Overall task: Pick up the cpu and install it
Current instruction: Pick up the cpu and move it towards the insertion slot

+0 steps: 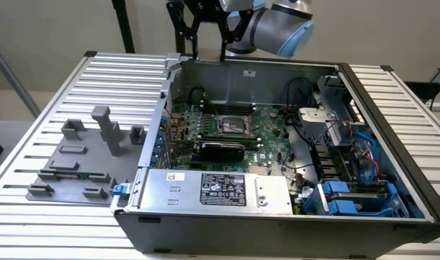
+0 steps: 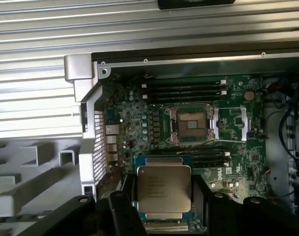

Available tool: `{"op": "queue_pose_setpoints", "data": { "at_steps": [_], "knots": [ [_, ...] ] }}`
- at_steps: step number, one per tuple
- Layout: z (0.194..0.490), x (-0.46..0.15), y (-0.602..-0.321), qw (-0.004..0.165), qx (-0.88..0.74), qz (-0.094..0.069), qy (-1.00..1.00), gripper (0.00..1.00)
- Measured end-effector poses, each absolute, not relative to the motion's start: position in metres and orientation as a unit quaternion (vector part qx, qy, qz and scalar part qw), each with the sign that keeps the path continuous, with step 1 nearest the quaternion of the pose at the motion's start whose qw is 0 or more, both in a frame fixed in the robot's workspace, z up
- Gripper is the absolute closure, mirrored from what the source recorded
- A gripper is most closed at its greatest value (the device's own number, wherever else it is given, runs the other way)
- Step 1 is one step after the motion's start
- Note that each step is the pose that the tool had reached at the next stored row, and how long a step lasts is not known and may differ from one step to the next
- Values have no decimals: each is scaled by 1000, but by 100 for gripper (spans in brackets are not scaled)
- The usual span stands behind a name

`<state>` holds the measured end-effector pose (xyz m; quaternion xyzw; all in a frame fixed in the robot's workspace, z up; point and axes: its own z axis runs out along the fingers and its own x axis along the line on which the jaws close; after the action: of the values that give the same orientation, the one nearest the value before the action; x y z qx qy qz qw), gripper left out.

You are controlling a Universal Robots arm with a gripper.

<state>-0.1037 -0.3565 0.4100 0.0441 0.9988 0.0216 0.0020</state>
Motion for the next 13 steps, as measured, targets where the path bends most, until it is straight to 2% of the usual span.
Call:
{"op": "queue_pose_setpoints", "data": {
  "at_steps": [13],
  "knots": [
    [391,-62,-344,3,42,20,999,45]
  ]
}}
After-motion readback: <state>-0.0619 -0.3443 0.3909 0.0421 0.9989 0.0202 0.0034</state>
